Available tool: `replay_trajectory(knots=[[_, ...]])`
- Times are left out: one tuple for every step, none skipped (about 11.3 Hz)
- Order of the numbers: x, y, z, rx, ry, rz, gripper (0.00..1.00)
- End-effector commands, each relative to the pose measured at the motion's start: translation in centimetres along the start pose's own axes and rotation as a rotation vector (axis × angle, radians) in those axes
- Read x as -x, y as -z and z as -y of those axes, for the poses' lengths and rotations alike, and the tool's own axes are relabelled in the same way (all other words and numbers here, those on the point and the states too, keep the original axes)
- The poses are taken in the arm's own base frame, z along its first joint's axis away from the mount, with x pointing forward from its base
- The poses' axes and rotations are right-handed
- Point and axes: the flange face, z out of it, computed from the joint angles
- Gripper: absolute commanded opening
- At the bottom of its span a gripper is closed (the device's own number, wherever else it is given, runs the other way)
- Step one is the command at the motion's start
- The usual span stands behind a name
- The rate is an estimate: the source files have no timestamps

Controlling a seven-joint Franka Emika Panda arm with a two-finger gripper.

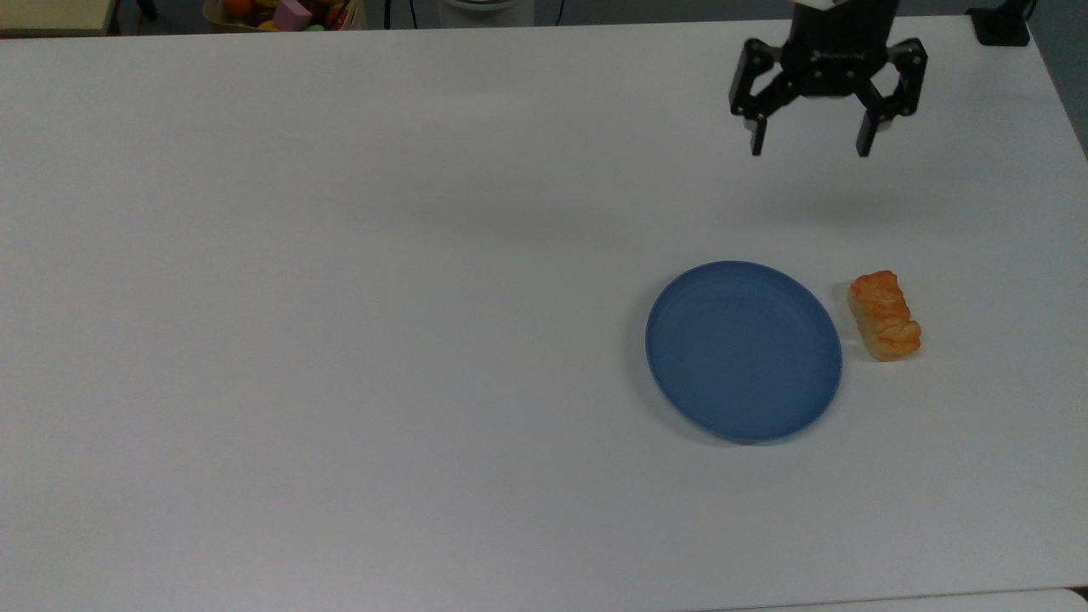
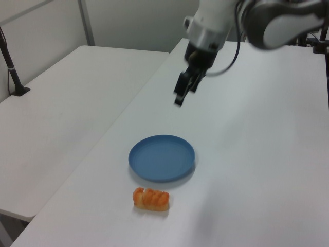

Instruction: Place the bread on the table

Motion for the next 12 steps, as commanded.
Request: replay_trajectory(knots=[[2.0, 4.2, -6.7, 0.015, -0.106, 0.084, 1.00], [2.8, 5.7, -8.9, 0.019, -0.118, 0.099, 1.00], [3.9, 6.7, -10.4, 0.032, -0.132, 0.145, 1.00], [4.4, 7.2, -13.2, 0.068, -0.173, 0.212, 1.00], [4.3, 8.0, -15.5, 0.073, -0.214, 0.247, 1.00], [3.8, 8.7, -18.1, 0.055, -0.242, 0.269, 1.00], [3.4, 8.9, -20.7, 0.037, -0.242, 0.276, 1.00], [3.3, 9.2, -22.0, 0.036, -0.221, 0.274, 1.00], [3.0, 9.5, -23.2, 0.030, -0.193, 0.265, 1.00], [2.5, 9.3, -24.4, 0.019, -0.161, 0.261, 1.00], [2.2, 9.0, -25.3, 0.005, -0.127, 0.266, 1.00], [2.0, 8.8, -25.3, 0.001, -0.067, 0.265, 1.00]])
